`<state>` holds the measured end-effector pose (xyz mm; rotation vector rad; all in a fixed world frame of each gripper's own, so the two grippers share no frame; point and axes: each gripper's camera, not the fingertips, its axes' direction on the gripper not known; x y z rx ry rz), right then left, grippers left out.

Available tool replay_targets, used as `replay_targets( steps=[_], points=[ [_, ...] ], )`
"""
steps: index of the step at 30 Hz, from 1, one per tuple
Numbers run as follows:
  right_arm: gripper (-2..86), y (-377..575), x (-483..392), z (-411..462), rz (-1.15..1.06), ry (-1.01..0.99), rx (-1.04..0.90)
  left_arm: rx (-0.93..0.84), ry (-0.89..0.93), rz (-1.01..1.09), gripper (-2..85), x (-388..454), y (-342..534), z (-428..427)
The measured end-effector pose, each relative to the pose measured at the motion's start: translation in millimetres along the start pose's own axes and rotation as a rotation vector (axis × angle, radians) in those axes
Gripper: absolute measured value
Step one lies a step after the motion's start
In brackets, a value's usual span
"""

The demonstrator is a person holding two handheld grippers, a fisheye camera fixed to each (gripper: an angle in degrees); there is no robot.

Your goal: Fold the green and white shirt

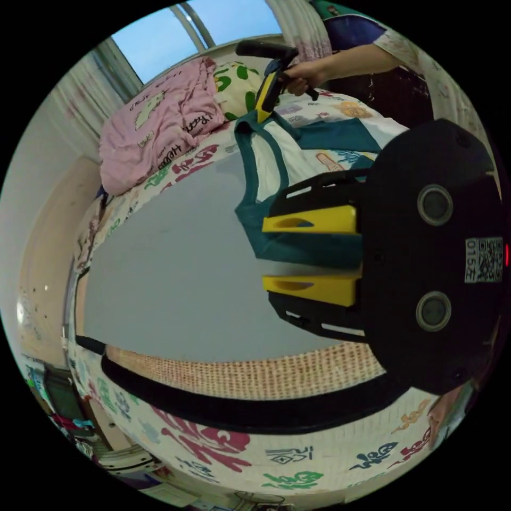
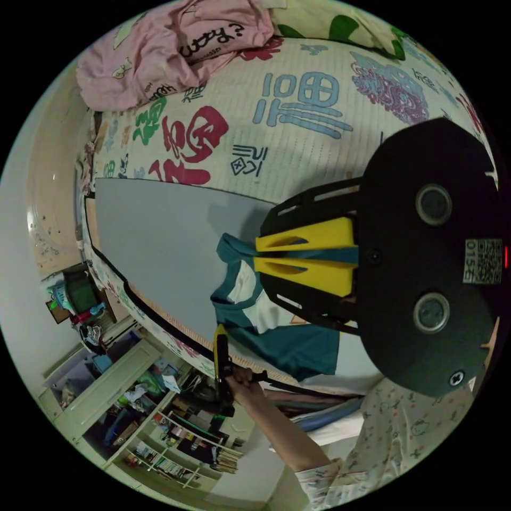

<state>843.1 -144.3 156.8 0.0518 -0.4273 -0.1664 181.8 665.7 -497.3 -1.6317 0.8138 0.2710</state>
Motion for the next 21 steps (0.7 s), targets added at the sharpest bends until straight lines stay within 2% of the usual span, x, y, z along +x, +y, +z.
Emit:
replay_targets(
  steps=[2,5,8,11,17,21],
  points=[
    [0.3,4,-12,-3,-0.002,0.02,-0.007,0.037,-0.037,0.014,8.5,6,-4,-6],
    [0.3,10,-23,-10,0.002,0.021,-0.012,-0.018,-0.05,0.089,2.2,19,-10,-12],
    [0.3,22,-35,-31,0.008,-0.008,0.019,-0.014,-0.074,0.155,0.5,31,-5,-36],
    [0.3,46,-58,-69,-0.04,-0.029,0.069,0.105,-0.037,0.196,0.0,40,18,-102],
    [0.3,158,-120,-166,-0.157,-0.067,0.177,0.33,0.068,0.321,-0.3,65,146,-281],
    [0.3,260,-161,-204,-0.218,-0.106,0.168,0.317,0.134,0.38,-0.3,92,278,-358]
  ],
)
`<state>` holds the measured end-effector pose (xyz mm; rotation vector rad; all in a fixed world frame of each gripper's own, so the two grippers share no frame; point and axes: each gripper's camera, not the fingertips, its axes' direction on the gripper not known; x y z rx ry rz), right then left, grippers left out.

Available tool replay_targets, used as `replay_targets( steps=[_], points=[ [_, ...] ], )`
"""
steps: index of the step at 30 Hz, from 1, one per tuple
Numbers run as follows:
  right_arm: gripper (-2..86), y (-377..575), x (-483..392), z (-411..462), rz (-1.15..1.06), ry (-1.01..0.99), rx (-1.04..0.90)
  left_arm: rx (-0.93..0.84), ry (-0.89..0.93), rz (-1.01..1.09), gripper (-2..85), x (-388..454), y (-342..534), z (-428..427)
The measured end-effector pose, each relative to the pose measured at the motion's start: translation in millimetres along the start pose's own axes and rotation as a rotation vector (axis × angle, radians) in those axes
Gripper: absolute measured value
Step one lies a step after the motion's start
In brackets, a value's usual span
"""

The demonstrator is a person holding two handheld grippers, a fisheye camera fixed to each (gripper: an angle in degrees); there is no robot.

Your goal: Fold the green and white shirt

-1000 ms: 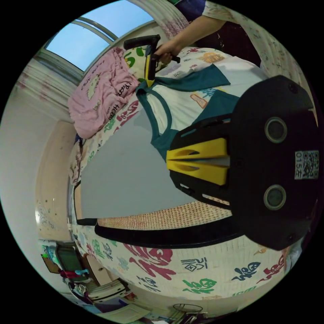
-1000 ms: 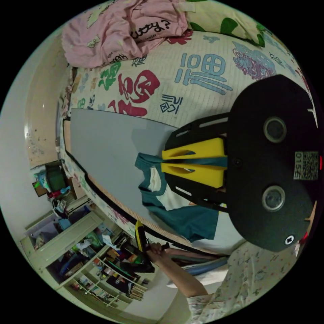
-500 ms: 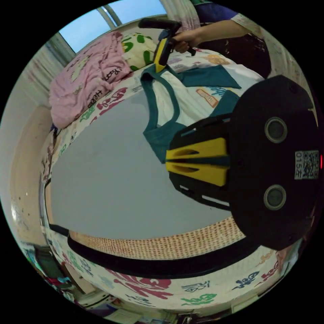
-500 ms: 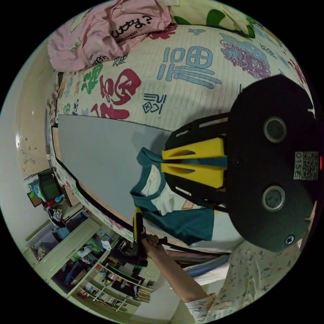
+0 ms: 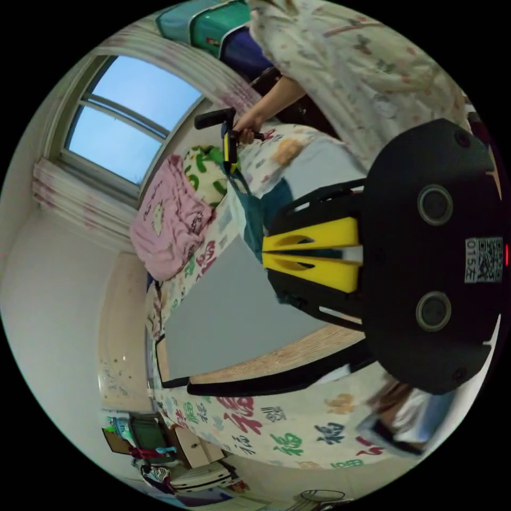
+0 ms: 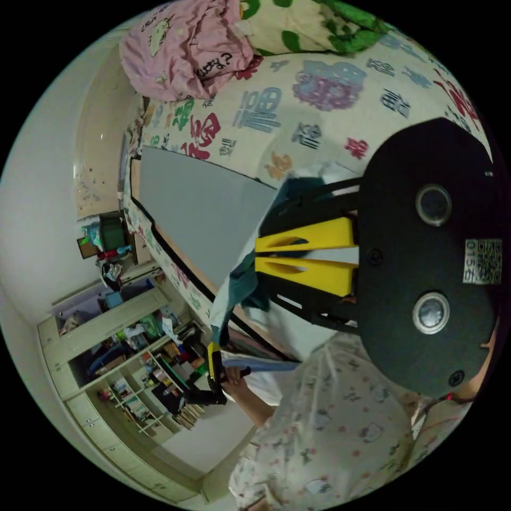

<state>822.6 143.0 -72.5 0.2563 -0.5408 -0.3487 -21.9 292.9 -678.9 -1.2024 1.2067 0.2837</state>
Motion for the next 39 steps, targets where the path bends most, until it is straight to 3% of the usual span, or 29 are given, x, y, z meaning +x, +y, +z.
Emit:
replay_targets(
  steps=[9,21,33,39],
  points=[
    [0.2,223,-79,36,0.184,0.017,-0.339,-0.334,0.006,-0.051,-0.4,130,172,-17],
    [0.0,334,-114,22,0.144,0.112,-0.415,-0.46,-0.08,0.084,-0.4,159,184,-66],
    [3.6,450,-117,0,0.125,0.174,-0.489,-0.419,-0.07,-0.021,-0.1,120,214,-148],
    [5.8,475,-153,-42,0.054,0.189,-0.186,-0.136,-0.043,-0.286,4.7,45,188,-239]
  ],
)
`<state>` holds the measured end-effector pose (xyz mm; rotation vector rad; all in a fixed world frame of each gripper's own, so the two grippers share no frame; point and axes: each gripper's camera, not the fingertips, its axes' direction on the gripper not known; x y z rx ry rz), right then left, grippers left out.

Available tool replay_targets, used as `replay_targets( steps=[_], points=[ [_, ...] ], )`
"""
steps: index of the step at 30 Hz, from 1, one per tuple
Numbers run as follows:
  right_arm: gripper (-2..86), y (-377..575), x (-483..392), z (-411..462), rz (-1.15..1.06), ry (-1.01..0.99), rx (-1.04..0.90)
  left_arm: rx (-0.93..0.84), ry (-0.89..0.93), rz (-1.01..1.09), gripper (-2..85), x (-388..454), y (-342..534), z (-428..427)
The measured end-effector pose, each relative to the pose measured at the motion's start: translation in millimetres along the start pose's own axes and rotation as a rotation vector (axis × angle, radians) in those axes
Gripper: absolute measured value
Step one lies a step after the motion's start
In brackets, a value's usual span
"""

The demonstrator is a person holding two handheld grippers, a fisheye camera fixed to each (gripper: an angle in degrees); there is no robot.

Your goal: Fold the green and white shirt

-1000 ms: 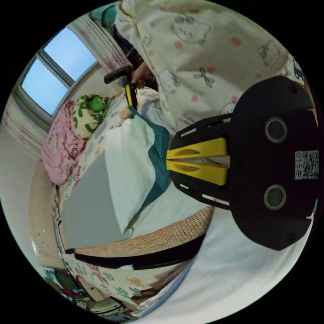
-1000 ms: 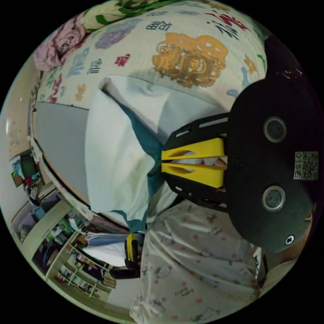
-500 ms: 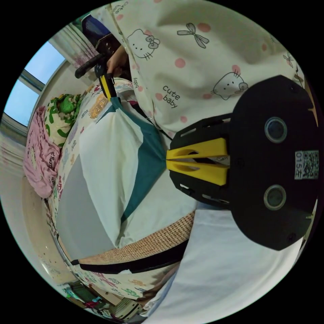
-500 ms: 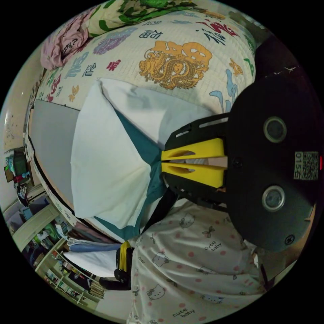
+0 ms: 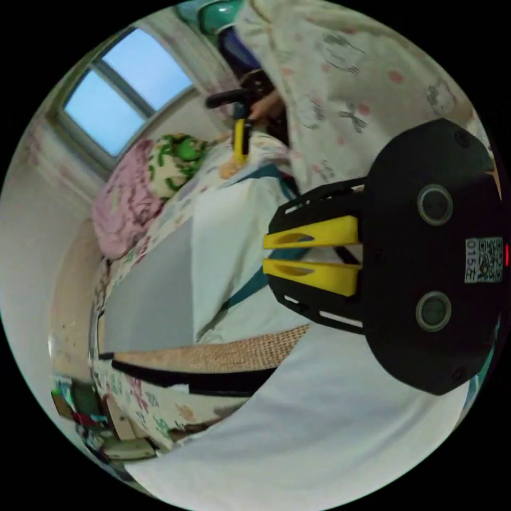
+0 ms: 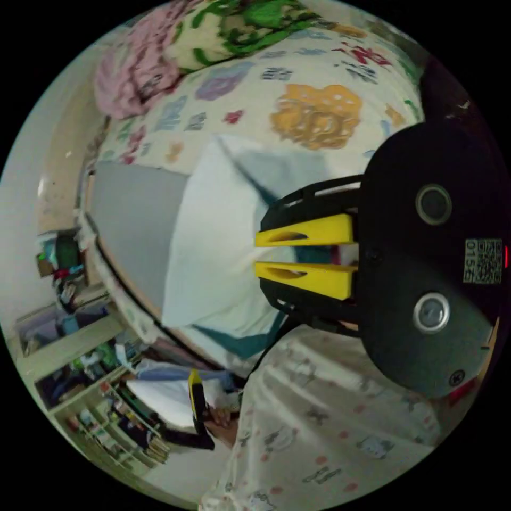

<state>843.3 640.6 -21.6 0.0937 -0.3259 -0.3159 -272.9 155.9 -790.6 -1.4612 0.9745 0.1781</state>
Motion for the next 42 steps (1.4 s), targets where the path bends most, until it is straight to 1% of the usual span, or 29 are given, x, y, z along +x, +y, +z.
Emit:
replay_targets(
  steps=[2,3,4,5,6,8,9,11,13,14,15,16,17,19,23,24,26,28,31,36,38,42],
  points=[
    [7.9,-4,-47,3,-0.151,-0.054,0.104,0.056,-0.015,-0.098,5.7,-32,-21,-15],
    [8.7,-5,-60,7,-0.186,-0.084,0.111,0.089,-0.031,-0.135,6.4,-50,-35,-20],
    [11.6,-7,-83,19,-0.26,-0.157,0.095,0.103,-0.042,-0.146,6.8,-58,-42,-21],
    [13.4,-6,-107,34,-0.353,-0.226,0.045,0.116,-0.065,-0.171,8.2,-74,-57,-18],
    [13.8,-4,-117,43,-0.392,-0.245,0.015,0.099,-0.08,-0.198,9.6,-90,-71,-11],
    [14.4,14,-150,80,-0.531,-0.229,-0.095,0.05,-0.092,-0.251,11.4,-114,-91,6],
    [14.4,20,-155,89,-0.553,-0.217,-0.119,0.02,-0.092,-0.305,12.5,-132,-99,18],
    [14.0,47,-167,119,-0.632,-0.195,-0.23,-0.001,-0.074,-0.392,12.4,-157,-105,31],
    [13.3,69,-171,136,-0.672,-0.167,-0.308,-0.014,-0.056,-0.439,10.3,-174,-108,39],
    [11.8,84,-173,143,-0.69,-0.141,-0.353,-0.022,-0.052,-0.454,6.8,-181,-110,41],
    [10.7,90,-173,143,-0.693,-0.125,-0.35,-0.013,-0.047,-0.455,3.8,-185,-113,38],
    [7.2,103,-172,138,-0.697,-0.104,-0.333,-0.003,-0.04,-0.45,2.5,-186,-115,36],
    [2.3,115,-171,133,-0.716,-0.134,-0.345,0.012,-0.033,-0.442,1.0,-188,-120,30],
    [0.9,129,-168,122,-0.71,-0.198,-0.334,0.028,-0.05,-0.408,0.4,-187,-131,19],
    [-0.1,154,-162,97,-0.783,-0.288,-0.303,-0.021,-0.163,-0.299,0.0,-181,-167,10],
    [-0.2,155,-160,96,-0.785,-0.303,-0.311,-0.052,-0.21,-0.257,0.0,-179,-176,14],
    [-0.3,155,-153,106,-0.743,-0.371,-0.399,-0.119,-0.288,-0.199,0.0,-178,-185,27],
    [-0.3,157,-151,114,-0.742,-0.383,-0.434,-0.086,-0.308,-0.151,-0.1,-172,-191,25],
    [-0.3,172,-170,120,-0.889,-0.261,-0.424,-0.102,-0.319,-0.112,-0.1,-167,-210,17],
    [-0.2,173,-194,115,-0.997,-0.219,-0.452,-0.156,-0.337,-0.062,-0.1,-154,-250,5],
    [0.1,179,-212,109,-1.051,-0.145,-0.422,-0.169,-0.348,-0.046,-0.2,-148,-264,1],
    [1.2,171,-229,102,-0.99,-0.118,-0.384,-0.189,-0.403,-0.002,-0.4,-126,-293,-6]
  ],
)
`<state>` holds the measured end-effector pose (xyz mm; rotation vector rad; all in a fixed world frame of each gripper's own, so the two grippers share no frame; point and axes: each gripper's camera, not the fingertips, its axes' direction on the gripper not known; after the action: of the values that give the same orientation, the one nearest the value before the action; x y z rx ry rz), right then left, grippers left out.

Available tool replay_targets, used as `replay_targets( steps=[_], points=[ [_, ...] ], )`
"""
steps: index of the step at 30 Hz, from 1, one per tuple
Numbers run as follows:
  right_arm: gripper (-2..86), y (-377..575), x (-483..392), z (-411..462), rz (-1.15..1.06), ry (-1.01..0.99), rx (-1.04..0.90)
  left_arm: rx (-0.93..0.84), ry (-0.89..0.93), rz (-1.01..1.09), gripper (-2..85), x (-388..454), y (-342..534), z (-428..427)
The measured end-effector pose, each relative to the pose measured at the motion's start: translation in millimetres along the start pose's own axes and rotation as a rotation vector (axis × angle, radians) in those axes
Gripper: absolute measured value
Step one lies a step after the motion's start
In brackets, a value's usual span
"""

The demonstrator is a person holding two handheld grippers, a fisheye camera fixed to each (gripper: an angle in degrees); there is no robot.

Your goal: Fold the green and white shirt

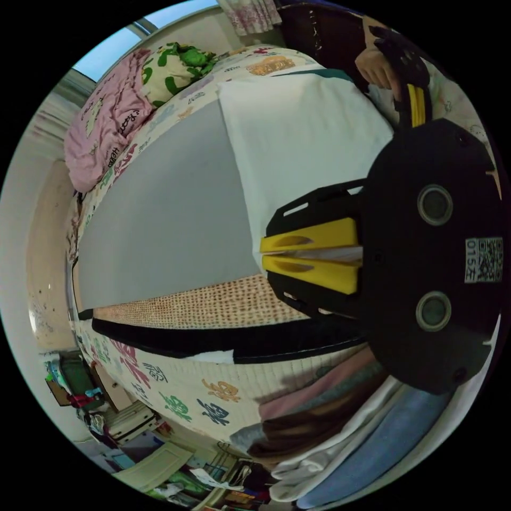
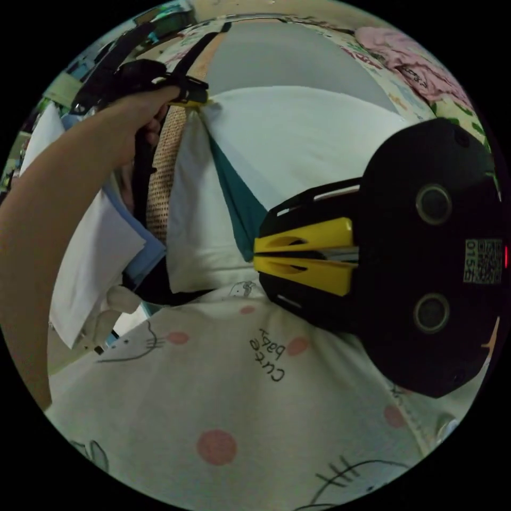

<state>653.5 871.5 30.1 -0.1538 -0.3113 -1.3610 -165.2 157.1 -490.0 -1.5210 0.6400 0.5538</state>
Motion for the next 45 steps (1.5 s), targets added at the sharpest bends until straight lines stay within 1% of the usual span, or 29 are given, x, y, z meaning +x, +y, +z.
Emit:
replay_targets(
  steps=[5,8,10,12,14,15,17,18,20,23,25,28,30,31,33,34,35,37,40,42,44,45],
  points=[
    [4.1,-24,10,-27,0.16,-0.037,0.062,0.011,-0.126,0.072,-0.5,31,-26,-22],
    [4.5,-40,20,-46,0.252,-0.059,0.106,0.041,-0.194,0.076,-0.4,48,-37,-34],
    [5.0,-51,24,-63,0.291,-0.034,0.139,0.041,-0.23,0.088,-0.3,57,-48,-40],
    [6.4,-58,30,-86,0.356,0.038,0.199,0.036,-0.236,0.078,0.2,60,-65,-49],
    [8.0,-55,47,-120,0.509,0.104,0.288,0.043,-0.201,0.038,1.2,55,-76,-59],
    [8.3,-51,53,-130,0.561,0.112,0.312,0.038,-0.171,0.011,3.1,50,-81,-67],
    [8.5,-21,78,-169,0.804,0.112,0.431,0.039,-0.166,-0.03,5.5,45,-84,-87],
    [8.5,-10,84,-178,0.873,0.109,0.463,0.073,-0.173,-0.022,6.4,48,-82,-105],
    [8.7,35,106,-209,1.145,0.105,0.59,0.142,-0.147,0.042,6.9,58,-75,-138],
    [9.2,68,125,-236,1.387,0.161,0.666,0.23,-0.056,0.192,7.0,83,-60,-186],
    [9.3,65,138,-248,1.44,0.162,0.618,0.255,0.008,0.25,7.0,102,-53,-206],
    [8.9,31,159,-264,1.406,0.087,0.58,0.23,0.139,0.322,6.7,134,-50,-211],
    [8.8,1,169,-268,1.369,0.054,0.541,0.118,0.29,0.408,6.6,162,-56,-192],
    [8.8,-20,176,-268,1.355,0.036,0.498,0.085,0.312,0.423,6.6,169,-58,-186],
    [8.4,-46,188,-267,1.362,0.011,0.429,-0.011,0.302,0.459,6.5,192,-64,-161],
    [7.4,-61,194,-266,1.376,0.013,0.377,-0.028,0.293,0.469,6.5,198,-65,-156],
    [6.7,-74,199,-268,1.395,0.047,0.337,-0.061,0.276,0.493,6.5,207,-68,-146],
    [6.4,-91,203,-279,1.379,0.084,0.35,-0.131,0.224,0.522,6.5,219,-74,-131],
    [7.8,-107,218,-300,1.426,0.086,0.346,-0.144,0.192,0.547,6.6,233,-89,-131],
    [8.6,-111,223,-317,1.482,0.129,0.355,-0.144,0.187,0.549,6.7,240,-109,-139],
    [9.7,-107,221,-346,1.566,0.258,0.386,-0.106,0.19,0.539,6.7,242,-129,-152],
    [10.0,-105,220,-353,1.587,0.293,0.396,-0.07,0.197,0.535,6.7,244,-146,-163]
  ],
)
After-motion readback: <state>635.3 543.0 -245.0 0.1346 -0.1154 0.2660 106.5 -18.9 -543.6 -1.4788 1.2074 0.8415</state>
